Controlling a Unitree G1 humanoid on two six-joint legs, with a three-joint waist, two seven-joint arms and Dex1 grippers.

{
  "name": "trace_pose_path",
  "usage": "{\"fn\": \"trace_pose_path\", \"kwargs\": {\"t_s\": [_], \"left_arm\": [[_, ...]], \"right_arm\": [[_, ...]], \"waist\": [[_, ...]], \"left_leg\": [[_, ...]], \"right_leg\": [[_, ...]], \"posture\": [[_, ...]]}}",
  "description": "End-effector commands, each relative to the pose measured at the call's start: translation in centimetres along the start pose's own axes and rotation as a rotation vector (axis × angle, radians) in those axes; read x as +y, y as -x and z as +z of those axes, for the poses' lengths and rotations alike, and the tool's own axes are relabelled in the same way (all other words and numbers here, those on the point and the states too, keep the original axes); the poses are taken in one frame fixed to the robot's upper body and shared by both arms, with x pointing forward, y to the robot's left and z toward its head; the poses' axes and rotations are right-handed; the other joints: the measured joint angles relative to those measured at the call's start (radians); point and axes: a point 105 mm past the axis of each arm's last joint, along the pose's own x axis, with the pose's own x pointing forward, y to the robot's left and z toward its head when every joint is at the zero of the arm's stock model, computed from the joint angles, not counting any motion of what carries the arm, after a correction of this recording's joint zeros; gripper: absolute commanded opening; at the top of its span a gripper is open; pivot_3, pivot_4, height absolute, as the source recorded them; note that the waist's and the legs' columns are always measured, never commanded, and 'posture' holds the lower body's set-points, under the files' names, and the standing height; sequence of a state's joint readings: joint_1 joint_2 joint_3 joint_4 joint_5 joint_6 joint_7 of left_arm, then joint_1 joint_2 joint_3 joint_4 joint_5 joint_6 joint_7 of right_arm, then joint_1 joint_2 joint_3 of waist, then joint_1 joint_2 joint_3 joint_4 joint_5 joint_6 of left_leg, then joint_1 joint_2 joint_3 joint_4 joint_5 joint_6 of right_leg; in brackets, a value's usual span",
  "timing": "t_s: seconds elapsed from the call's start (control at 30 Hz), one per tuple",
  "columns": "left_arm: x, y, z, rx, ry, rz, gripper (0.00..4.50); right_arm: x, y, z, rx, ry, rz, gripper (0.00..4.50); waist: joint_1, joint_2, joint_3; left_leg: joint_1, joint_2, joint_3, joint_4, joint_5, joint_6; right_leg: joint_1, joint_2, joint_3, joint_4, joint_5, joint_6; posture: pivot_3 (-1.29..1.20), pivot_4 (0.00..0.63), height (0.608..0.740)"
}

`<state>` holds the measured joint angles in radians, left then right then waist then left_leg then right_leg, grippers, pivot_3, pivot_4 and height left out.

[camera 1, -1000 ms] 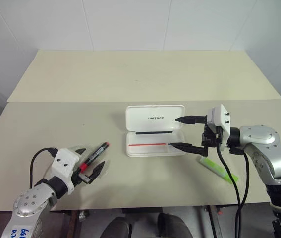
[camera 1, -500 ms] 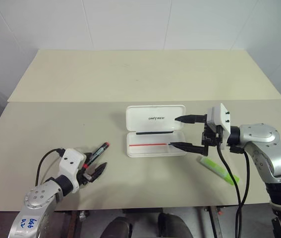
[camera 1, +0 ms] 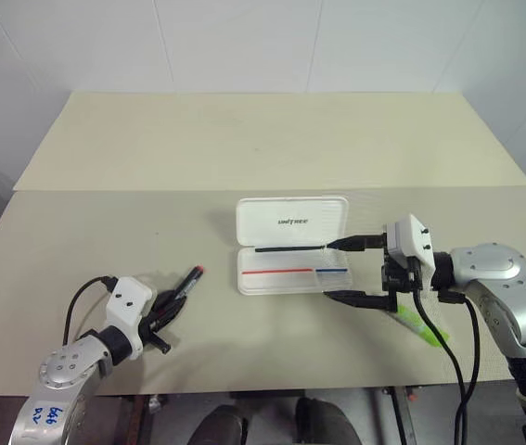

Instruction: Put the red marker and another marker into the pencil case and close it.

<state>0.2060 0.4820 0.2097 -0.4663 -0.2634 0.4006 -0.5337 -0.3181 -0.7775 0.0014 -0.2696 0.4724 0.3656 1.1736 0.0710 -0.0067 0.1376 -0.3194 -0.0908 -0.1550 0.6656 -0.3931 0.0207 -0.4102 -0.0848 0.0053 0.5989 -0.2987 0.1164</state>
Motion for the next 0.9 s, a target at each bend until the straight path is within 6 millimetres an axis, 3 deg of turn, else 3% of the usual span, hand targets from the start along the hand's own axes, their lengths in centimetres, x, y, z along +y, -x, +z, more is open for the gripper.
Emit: {"fn": "trace_pose_path", "kwargs": {"t_s": [0.03, 0.27, 0.57, 0.67, 0.9], "left_arm": [[0.6, 0.5, 3.3, -0.139, -0.122, -0.028, 0.63], [-0.2, 0.3, 6.7, -0.229, -0.207, -0.218, 0.63], [-4.1, -5.0, 10.1, -0.224, -0.359, -0.48, 0.63], [-5.0, -6.3, 10.4, -0.212, -0.384, -0.541, 0.63], [-6.0, -9.4, 8.5, -0.127, -0.482, -0.665, 0.63]], "right_arm": [[-0.6, 0.7, 0.7, -0.02, 0.041, -0.067, 4.5], [-1.1, 1.5, 0.6, -0.005, 0.039, -0.125, 4.5], [-2.8, 4.3, 0.2, 0.056, 0.081, -0.3, 4.5], [-3.0, 5.3, 0.2, 0.069, 0.075, -0.343, 4.5], [-0.9, 6.2, -0.2, 0.083, 0.034, -0.395, 4.5]], "waist": [[0.0, 0.0, 0.0], [-0.002, 0.0, 0.0], [-0.002, 0.001, 0.001], [-0.009, 0.001, 0.001], [-0.019, 0.001, 0.001]], "left_leg": [[0.0, 0.0, 0.0, 0.0, 0.0, 0.0], [0.0, 0.0, 0.0, 0.0, 0.0, 0.0], [-0.001, -0.001, 0.0, 0.0, 0.0, 0.001], [0.0, -0.001, 0.0, 0.0, 0.0, 0.001], [0.0, -0.001, 0.0, 0.0, 0.0, 0.001]], "right_leg": [[0.0, 0.0, 0.0, 0.0, 0.0, 0.0], [0.0, 0.0, 0.0, 0.0, 0.0, 0.0], [-0.002, 0.0, -0.001, 0.0, 0.003, 0.0], [-0.002, 0.001, -0.002, 0.001, 0.003, 0.0], [-0.002, 0.001, -0.003, 0.002, 0.003, 0.001]], "posture": [[0.0, 0.15, 0.74], [0.0, 0.15, 0.74], [0.0, 0.15, 0.74], [0.0, 0.15, 0.74], [0.0, 0.15, 0.74]]}}
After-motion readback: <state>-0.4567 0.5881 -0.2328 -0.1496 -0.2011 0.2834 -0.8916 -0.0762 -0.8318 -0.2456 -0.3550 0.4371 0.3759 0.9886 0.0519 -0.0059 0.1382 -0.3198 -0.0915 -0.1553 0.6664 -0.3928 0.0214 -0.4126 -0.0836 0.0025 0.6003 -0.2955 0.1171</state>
